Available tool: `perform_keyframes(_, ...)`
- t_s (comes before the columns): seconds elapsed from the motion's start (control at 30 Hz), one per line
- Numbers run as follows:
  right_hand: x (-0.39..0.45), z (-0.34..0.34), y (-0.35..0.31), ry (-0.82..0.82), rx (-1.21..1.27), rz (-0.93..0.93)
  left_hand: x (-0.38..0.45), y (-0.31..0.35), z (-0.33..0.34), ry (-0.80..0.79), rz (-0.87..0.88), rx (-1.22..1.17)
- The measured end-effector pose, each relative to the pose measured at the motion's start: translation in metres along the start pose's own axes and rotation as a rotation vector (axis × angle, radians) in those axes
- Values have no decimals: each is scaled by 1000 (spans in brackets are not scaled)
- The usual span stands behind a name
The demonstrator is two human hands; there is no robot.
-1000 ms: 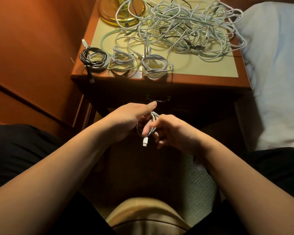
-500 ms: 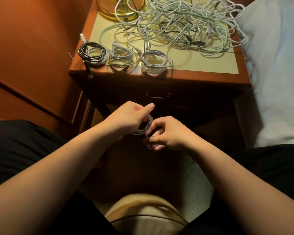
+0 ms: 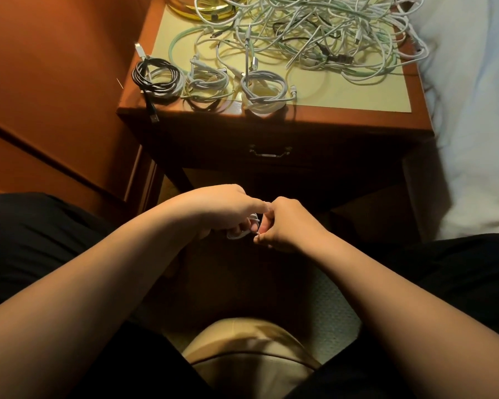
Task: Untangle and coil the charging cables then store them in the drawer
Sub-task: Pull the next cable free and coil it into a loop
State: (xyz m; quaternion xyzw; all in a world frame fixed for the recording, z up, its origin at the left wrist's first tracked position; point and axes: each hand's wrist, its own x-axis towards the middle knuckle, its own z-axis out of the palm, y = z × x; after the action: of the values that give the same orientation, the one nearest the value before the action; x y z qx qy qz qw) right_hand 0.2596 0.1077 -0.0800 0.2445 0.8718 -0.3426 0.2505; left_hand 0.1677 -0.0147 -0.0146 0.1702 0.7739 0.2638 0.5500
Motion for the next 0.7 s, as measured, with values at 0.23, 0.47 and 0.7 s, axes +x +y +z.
perform_keyframes(0.23, 0, 1, 0, -120, 129, -201, -9, -6, -11, 115, 33, 28)
perform_keyframes(0.47, -15, -22, -19, -201, 336, -408, -5, 3, -30, 433, 117, -18)
perform_keyframes(0.7, -31, -65, -16, -81, 499, -315, 2, 5, -19, 441, 180, -142)
